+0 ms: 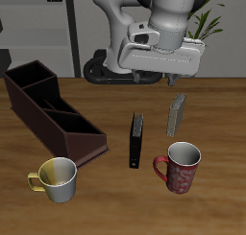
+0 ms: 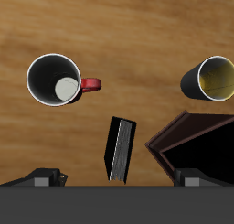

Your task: Place the red mug into the right desk caddy's right compartment

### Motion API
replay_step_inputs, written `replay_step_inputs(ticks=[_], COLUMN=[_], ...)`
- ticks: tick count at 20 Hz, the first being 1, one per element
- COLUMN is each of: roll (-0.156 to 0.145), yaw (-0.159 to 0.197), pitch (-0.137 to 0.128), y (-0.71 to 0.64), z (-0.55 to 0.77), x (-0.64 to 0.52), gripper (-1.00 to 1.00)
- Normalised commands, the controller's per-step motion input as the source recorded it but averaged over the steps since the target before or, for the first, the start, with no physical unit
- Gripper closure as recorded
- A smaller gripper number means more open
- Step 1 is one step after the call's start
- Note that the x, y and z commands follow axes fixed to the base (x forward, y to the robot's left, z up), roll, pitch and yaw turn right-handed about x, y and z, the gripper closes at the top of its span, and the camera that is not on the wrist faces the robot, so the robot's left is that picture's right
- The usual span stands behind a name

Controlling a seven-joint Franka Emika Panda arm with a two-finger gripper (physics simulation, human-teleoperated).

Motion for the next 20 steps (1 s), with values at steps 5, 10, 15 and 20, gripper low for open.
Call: replay_step_inputs(ticks=[5,10,15,20], roll=[-0.011,0.004,0.036,0.040], yaw=[0.005,-0.007,0.023,0.010], pitch=[0.000,0.003,-0.014,-0.017], y=[0.25,0.38,0.44,0.28], z=[-0.08,-0.21,-0.31,-0.30], x=[0.29,0.27,0.17,0.11], gripper=[-1.00,-1.00,-1.00,-1.00])
